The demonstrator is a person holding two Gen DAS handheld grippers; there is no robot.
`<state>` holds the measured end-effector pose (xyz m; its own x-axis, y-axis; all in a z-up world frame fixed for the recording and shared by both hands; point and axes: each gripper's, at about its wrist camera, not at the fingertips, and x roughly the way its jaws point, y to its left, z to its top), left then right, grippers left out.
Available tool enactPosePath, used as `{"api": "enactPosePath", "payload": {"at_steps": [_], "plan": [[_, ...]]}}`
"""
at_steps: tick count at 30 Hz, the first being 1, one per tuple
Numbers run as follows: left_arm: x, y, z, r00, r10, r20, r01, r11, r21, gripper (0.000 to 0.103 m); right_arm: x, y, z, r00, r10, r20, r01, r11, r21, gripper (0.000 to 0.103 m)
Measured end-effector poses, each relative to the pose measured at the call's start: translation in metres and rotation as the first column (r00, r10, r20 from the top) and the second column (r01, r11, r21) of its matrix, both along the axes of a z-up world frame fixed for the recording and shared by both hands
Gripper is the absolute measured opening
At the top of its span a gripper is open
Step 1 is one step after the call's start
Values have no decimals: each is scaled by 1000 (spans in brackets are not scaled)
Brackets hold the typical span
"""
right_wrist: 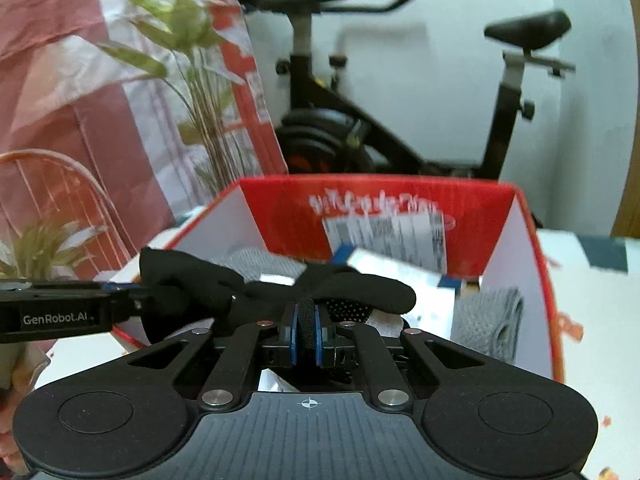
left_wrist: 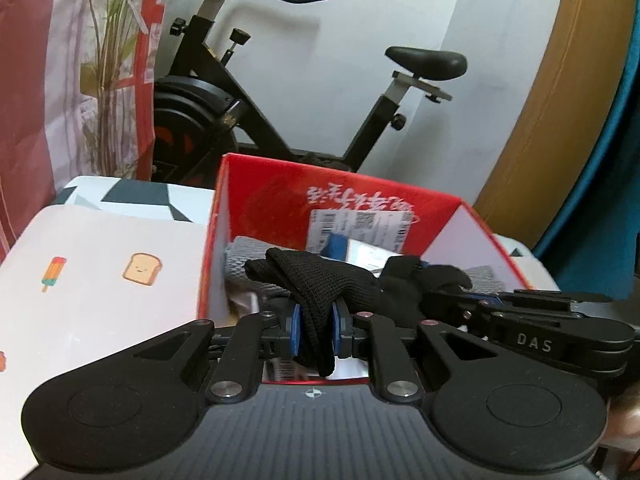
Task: Organize soft objects
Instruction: 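Open both tools and drop the black glove into the red box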
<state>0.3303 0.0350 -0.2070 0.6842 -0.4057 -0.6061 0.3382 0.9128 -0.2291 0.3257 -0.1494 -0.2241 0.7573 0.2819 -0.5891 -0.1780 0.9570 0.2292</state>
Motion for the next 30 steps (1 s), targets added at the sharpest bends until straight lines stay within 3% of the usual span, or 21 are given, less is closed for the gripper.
{"api": "enactPosePath", "payload": {"at_steps": [4,8,13,15,17,18,22,23,30], "plan": [[1,5,2,1000,14,18,-15,999,28,23,1,2,-7,1000,1,-16,-2,999,-41,12],[-7,11,11,996,68,66,-71,997,32,50,-7,7,-4,1000,2,14,1,987,-160,19],[-17,16,25,988,109,106,-113,993,27,51,-23,-2,3,998,-52,44,59,982,-177,25],[-24,17,30,986,115,121,-119,992,31,52,-33,-5,7,995,-71,67,82,980,-183,37],[-33,17,33,984,113,135,-119,992,33,58,-44,-7,10,993,-78,93,95,978,-185,63],[-38,18,35,984,111,141,-117,993,34,61,-50,-7,11,992,-75,105,93,978,-186,69],[-59,25,36,981,113,157,-118,993,21,85,-76,-7,15,985,-74,157,103,977,-185,98],[-64,27,36,981,114,159,-118,993,18,87,-82,-7,15,983,-76,166,105,979,-177,103],[-100,41,19,983,107,150,-115,992,45,97,-121,-11,4,974,-115,195,138,984,-109,103]]}}
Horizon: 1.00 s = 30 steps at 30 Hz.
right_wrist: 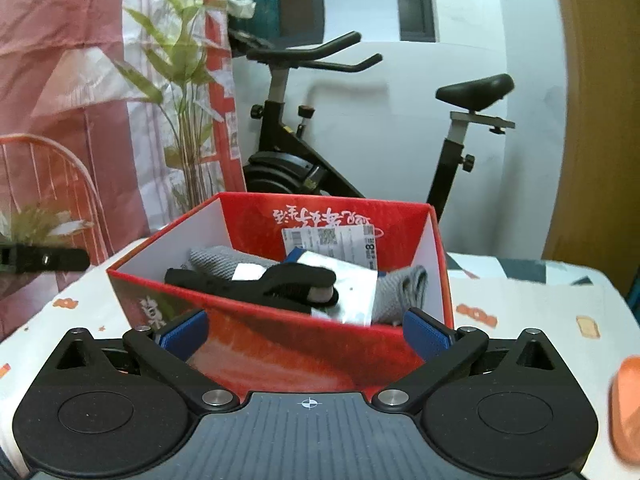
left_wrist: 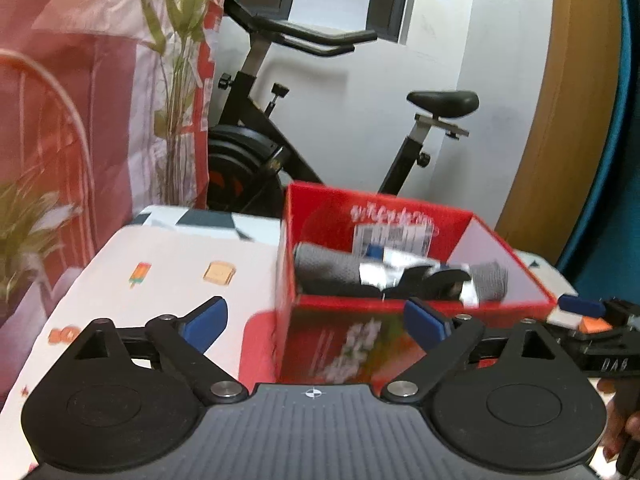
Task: Organize soft objects
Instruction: 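Lower the left tool onto the green ornament and grasp it while the right tool closes on it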
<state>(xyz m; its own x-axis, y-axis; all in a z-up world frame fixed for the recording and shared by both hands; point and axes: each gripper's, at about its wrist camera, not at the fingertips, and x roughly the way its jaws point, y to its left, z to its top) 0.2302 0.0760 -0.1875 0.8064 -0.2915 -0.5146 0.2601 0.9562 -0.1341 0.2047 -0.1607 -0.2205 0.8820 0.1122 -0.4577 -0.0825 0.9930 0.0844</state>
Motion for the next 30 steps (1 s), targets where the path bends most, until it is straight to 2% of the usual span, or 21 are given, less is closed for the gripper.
{"api": "enactPosePath", "payload": {"at_steps": [3,7,10,12,14,17,20,23,30], "plan": [[-9,7,-14,1000,2,-31,-2,1000,6,99,-15,-2,-12,1000,-19,4,19,1000,14,103],[-12,14,-33,996,25,-82,-22,999,34,99,-29,-4,-34,999,-34,-34,35,999,13,103],[-14,22,-46,994,47,-102,-47,999,5,96,-39,-7,-50,996,-53,-72,55,998,30,103],[-12,28,-55,988,83,-134,-85,996,-12,86,-43,-8,-60,993,-63,-95,66,997,35,103],[-7,36,-64,976,124,-176,-134,990,-46,66,-45,-9,-67,991,-75,-115,78,997,28,103],[0,48,-76,958,177,-227,-203,975,-95,57,-46,-10,-73,989,-78,-129,83,996,35,103],[3,49,-84,950,184,-253,-213,973,-93,57,-47,-8,-76,989,-72,-132,77,997,31,103],[2,49,-88,951,170,-258,-208,970,-124,57,-44,-7,-78,987,-67,-149,73,997,35,103],[-4,26,-91,960,91,-266,-134,980,-147,57,-43,-5,-86,982,-48,-181,57,997,43,103]]}}
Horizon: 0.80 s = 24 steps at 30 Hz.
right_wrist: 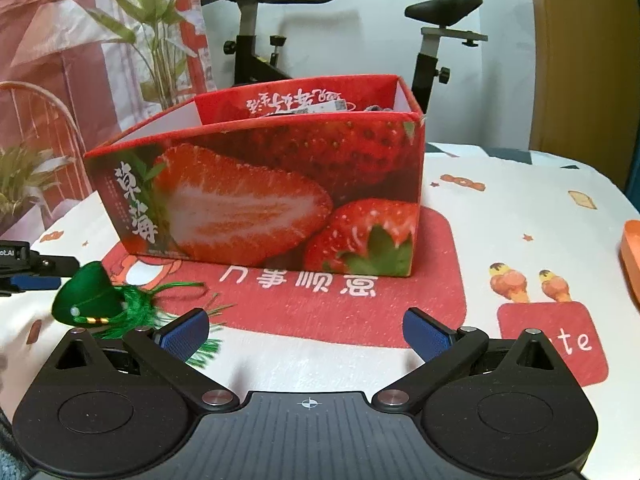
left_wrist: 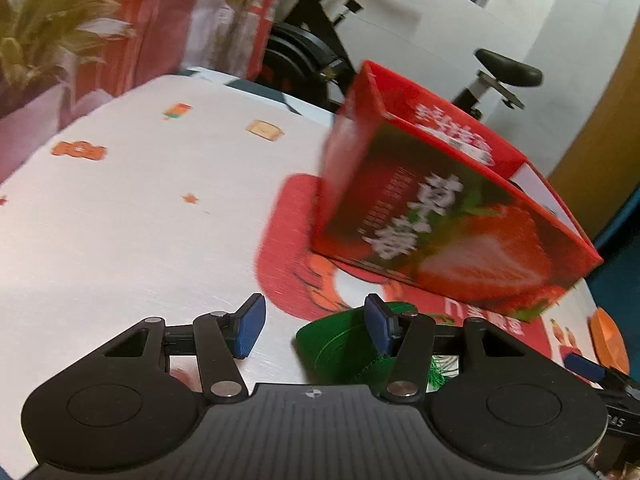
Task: Organize soft objects
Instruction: 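Lower the left tool onto the green ornament and grasp it while the right tool closes on it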
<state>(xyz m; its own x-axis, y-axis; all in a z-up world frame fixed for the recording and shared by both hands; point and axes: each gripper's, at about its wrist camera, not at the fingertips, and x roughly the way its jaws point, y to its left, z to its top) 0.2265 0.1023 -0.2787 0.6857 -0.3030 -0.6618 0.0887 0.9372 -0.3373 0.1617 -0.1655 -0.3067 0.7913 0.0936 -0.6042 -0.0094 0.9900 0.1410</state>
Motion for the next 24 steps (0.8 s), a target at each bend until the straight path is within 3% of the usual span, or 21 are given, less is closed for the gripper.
{"api": "enactPosePath", "payload": {"at_steps": [8,13,19,24], "plan": [[-3,-41,-10,995,-101,-23,99,993,-65,57,-1,2,-3,999,28,-15,-28,1000,12,101],[-7,-69,-13,980,-194,-30,190,977,-98,57,-5,8,0,996,86,-3,-85,996,22,92],[-16,-72,-10,974,-223,-40,214,963,-161,56,-8,21,-2,988,154,-13,-154,988,25,86],[-18,-68,-17,974,-219,-66,199,954,-224,54,-11,38,-1,971,237,-9,-237,971,-13,74]]}}
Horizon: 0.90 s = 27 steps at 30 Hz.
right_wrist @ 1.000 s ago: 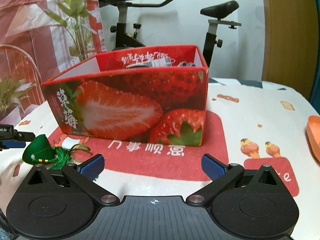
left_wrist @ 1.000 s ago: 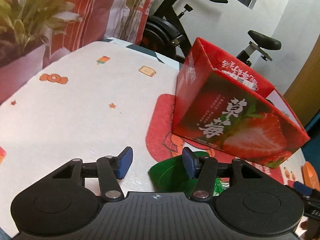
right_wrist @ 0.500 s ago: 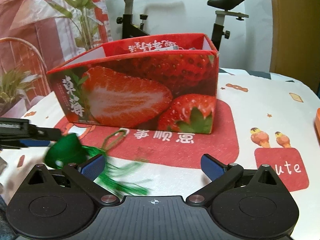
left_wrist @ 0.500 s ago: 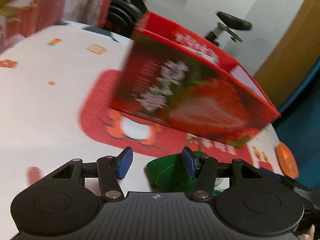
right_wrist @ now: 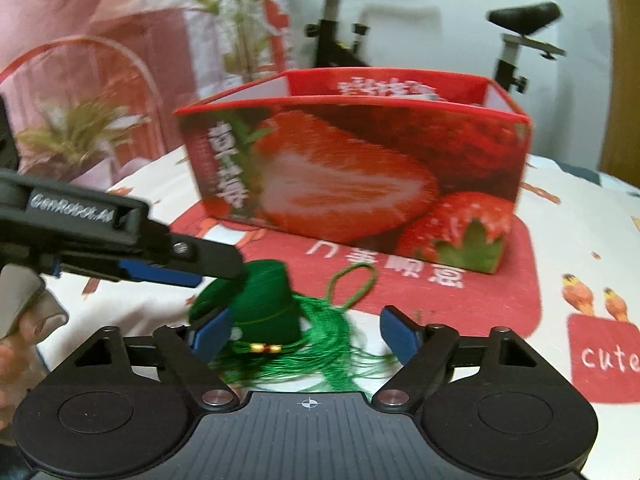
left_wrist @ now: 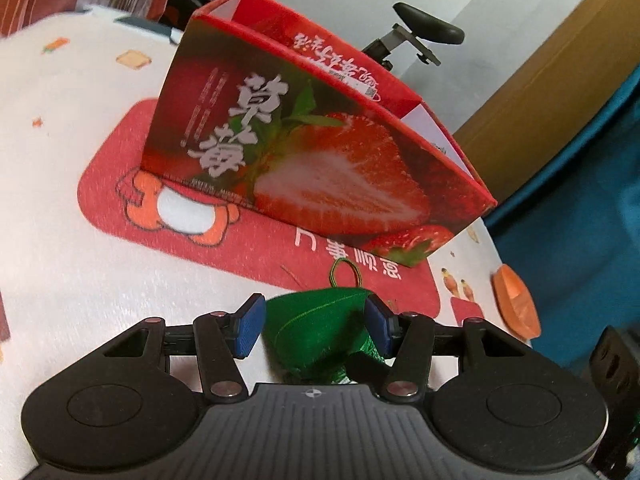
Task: Organize soft objects
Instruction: 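Lower the left tool onto the green ornament and grasp it while the right tool closes on it, then lift the green ornament with both tools and carry it over the red box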
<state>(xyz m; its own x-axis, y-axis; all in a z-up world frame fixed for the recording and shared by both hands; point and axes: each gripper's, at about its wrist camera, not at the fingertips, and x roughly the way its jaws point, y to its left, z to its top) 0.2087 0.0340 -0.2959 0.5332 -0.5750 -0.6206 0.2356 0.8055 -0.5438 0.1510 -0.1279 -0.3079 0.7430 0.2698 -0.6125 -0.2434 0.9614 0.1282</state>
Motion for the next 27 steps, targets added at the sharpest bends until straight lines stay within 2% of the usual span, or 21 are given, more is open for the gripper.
{"api": "enactPosePath", "payload": {"at_steps": [2,3,7,11,18,27], "plan": [[0,2,-5,1000,3,-18,-4,1000,-18,44,0,4,-1,1000,21,-1,-21,1000,-4,72],[0,2,-7,1000,2,-25,-3,999,-39,44,1,4,-1,1000,29,-2,-29,1000,1,72],[-1,-1,-12,999,-15,-33,13,998,-68,43,1,4,-1,998,67,5,-67,996,51,71],[-3,-1,-15,999,-19,-41,16,997,-81,43,2,9,-3,995,100,12,-100,995,20,64],[-2,2,-21,998,-8,-66,0,993,-115,45,3,9,-7,994,109,-4,-109,993,39,63],[-6,1,-20,998,-14,-58,7,994,-110,45,4,11,-7,994,104,-21,-103,994,47,58]]}}
